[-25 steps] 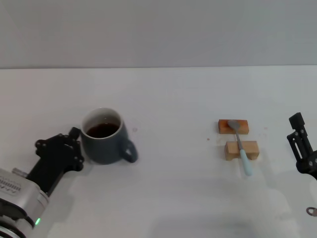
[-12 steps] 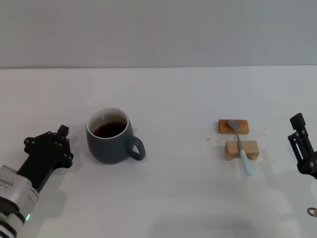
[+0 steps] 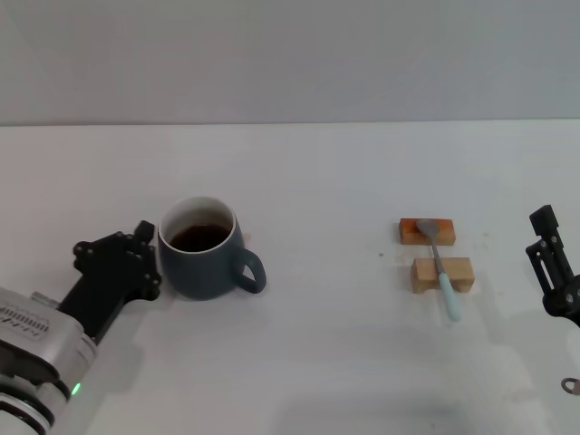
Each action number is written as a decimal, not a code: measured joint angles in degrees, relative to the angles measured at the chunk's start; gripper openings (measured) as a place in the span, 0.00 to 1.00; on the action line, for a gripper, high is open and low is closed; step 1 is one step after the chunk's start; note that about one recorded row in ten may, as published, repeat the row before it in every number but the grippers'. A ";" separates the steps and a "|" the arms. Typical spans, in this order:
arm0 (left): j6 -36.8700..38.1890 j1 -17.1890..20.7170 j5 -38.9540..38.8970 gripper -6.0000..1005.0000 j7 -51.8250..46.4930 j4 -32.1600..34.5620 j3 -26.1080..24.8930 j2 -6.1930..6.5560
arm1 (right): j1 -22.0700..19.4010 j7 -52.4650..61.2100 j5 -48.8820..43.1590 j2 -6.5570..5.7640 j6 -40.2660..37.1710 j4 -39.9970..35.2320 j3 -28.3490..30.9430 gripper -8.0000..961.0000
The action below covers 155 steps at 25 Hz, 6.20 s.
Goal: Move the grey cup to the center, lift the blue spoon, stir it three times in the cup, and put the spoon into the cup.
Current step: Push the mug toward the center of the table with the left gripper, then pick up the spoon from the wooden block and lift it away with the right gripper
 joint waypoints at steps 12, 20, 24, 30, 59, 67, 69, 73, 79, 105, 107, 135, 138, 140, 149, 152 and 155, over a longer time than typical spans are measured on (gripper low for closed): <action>-0.03 -0.01 0.96 0.00 -0.04 -2.86 2.85 -0.14 | 0.17 0.00 -0.15 0.00 0.00 0.09 0.00 0.69; 0.96 0.46 0.96 0.00 -0.25 -4.51 4.76 -0.12 | 0.15 0.00 -0.18 0.00 0.07 0.08 0.00 0.69; 1.50 1.27 0.51 0.00 -0.25 -3.83 2.65 0.01 | 0.17 0.00 -0.18 0.00 0.08 0.05 0.00 0.69; 1.27 1.00 0.68 0.00 -0.76 -3.86 2.02 0.03 | 0.42 0.00 -0.19 0.00 0.41 0.08 -0.01 0.69; 4.69 7.81 0.37 0.00 -0.97 -5.15 -4.82 0.23 | -0.51 0.68 0.29 0.19 1.59 -0.19 -2.09 0.69; 11.40 14.88 0.25 0.00 -1.62 -3.70 -13.13 0.29 | -3.15 0.70 2.56 0.27 10.68 -0.41 -2.19 0.69; 11.99 15.35 0.26 0.00 -2.46 -3.48 -13.77 0.29 | -3.19 0.70 2.56 0.27 11.57 -0.41 -2.17 0.69; 12.44 15.45 0.26 0.00 -3.73 -2.51 -13.98 0.25 | -3.25 0.71 2.56 0.29 14.90 -0.16 -2.46 0.69; 12.16 14.66 0.27 0.00 -3.95 -2.17 -13.48 0.11 | -3.29 0.71 2.56 0.35 16.07 0.30 -3.10 0.69; 11.90 14.90 0.26 0.00 -3.96 -2.06 -13.47 0.11 | 0.64 0.70 2.55 0.36 25.17 0.78 -3.07 0.69; 11.93 14.90 0.26 0.00 -3.96 -2.06 -13.46 0.11 | 0.73 0.70 2.55 0.36 25.30 0.79 -3.04 0.69; 12.16 15.02 0.26 0.00 -4.05 -2.06 -13.47 0.11 | 2.51 0.70 2.05 0.19 28.08 1.45 -3.02 0.62; 12.02 14.94 0.27 0.00 -4.05 -2.06 -13.47 0.17 | 2.60 0.70 2.05 0.18 28.08 1.48 -3.06 0.52; 12.00 14.91 0.31 0.00 -4.05 -2.06 -13.47 0.18 | 2.60 0.70 2.11 0.18 28.08 1.49 -3.06 0.45; 11.95 14.78 0.62 0.00 -4.05 -2.07 -13.47 0.20 | 2.76 0.70 2.39 0.18 29.16 1.29 -2.97 0.40; 11.92 14.77 0.62 0.00 -4.05 -2.06 -13.47 0.20 | 2.90 0.70 2.41 0.18 29.85 1.31 -2.87 0.40; 11.92 14.76 0.61 0.00 -4.05 -2.06 -13.47 0.20 | 2.99 0.70 2.44 0.18 30.28 1.34 -2.69 0.40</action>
